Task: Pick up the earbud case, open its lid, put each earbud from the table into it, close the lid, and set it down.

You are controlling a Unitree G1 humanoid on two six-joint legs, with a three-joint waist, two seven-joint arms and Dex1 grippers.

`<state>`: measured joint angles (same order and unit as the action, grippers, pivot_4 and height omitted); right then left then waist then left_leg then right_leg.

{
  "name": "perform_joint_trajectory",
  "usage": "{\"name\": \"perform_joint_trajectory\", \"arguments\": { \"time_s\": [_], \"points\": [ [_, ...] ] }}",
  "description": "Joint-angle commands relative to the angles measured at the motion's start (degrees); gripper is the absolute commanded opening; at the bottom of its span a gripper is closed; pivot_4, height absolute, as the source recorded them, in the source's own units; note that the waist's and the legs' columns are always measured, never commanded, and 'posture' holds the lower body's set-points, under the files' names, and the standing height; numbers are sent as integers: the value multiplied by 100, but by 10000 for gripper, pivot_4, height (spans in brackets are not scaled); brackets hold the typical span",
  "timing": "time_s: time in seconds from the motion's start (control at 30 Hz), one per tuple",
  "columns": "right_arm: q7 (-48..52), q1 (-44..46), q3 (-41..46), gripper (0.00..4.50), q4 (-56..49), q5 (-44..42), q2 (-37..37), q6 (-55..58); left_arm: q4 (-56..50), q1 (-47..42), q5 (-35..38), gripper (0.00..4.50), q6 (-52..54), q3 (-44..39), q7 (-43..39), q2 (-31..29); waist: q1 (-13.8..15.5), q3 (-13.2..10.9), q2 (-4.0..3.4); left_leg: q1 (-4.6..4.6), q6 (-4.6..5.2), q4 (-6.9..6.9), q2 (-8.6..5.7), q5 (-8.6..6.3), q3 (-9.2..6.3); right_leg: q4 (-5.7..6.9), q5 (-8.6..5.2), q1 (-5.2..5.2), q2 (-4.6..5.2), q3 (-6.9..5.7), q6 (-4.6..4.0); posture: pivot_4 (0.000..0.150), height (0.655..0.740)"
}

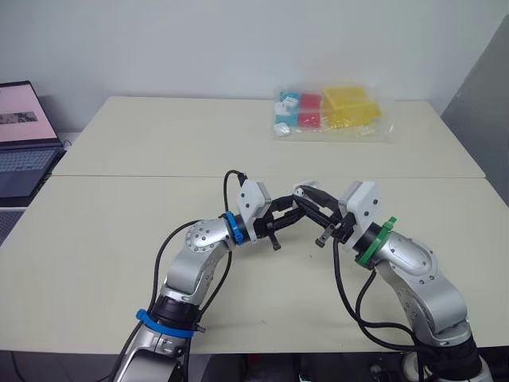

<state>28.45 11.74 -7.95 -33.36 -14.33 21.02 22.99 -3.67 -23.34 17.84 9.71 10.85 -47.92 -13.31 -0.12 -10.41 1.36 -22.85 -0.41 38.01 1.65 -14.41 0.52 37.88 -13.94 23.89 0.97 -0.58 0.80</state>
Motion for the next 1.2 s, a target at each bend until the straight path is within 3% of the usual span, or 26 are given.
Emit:
{"name": "perform_joint_trajectory", "arguments": {
  "time_s": [0.03,0.13,0.5,0.73,0.9,1.03,1.13,1.2],
  "points": [
    [-21,-48,-34,4465,-71,39,-11,-89,-210,-91,94,8013,-23,-60,38,31,0,0,0,0,0,0,0,0,0,0,0,0,0,0,0,1500,7400],
    [-34,-77,0,4466,-75,-51,-61,-49,-220,-99,97,8013,-17,-72,47,31,0,0,0,0,0,0,0,0,-1,0,0,0,0,0,0,1500,7400],
    [-51,-43,80,42661,-204,-39,63,80,-236,-13,91,8013,-93,-50,63,6,1,0,0,-1,0,0,0,0,-2,1,0,0,0,0,0,1500,7400],
    [30,6,360,42726,-647,-345,287,335,-179,-41,75,8013,-112,-57,77,8,1,0,0,-2,0,0,1,0,-2,0,0,1,1,0,0,1500,7400],
    [540,376,1082,42726,-1513,-1673,1133,1360,-134,-69,66,8013,-115,-75,57,-32,1,0,1,-2,0,0,0,0,1,0,0,0,5,-2,0,1500,7400],
    [777,1295,1427,42726,-984,-2284,1757,1994,-112,-103,53,8013,-128,-21,57,15,-4,-1,1,4,0,1,-1,0,-5,-1,0,-8,3,-5,0,1500,7400],
    [1157,2093,1219,36720,-195,-2129,2251,2096,-121,-108,37,8013,-153,30,-12,14,-1,-1,2,7,1,2,-2,1,-6,-2,1,-12,3,-6,-2,1500,7400],
    [1355,2572,954,29567,337,-2035,2503,2340,-115,-114,10,8013,-188,57,-69,-3,-2,-1,1,7,1,1,-5,0,-1,-2,1,-9,3,-3,-2,1500,7400]
  ]
}}
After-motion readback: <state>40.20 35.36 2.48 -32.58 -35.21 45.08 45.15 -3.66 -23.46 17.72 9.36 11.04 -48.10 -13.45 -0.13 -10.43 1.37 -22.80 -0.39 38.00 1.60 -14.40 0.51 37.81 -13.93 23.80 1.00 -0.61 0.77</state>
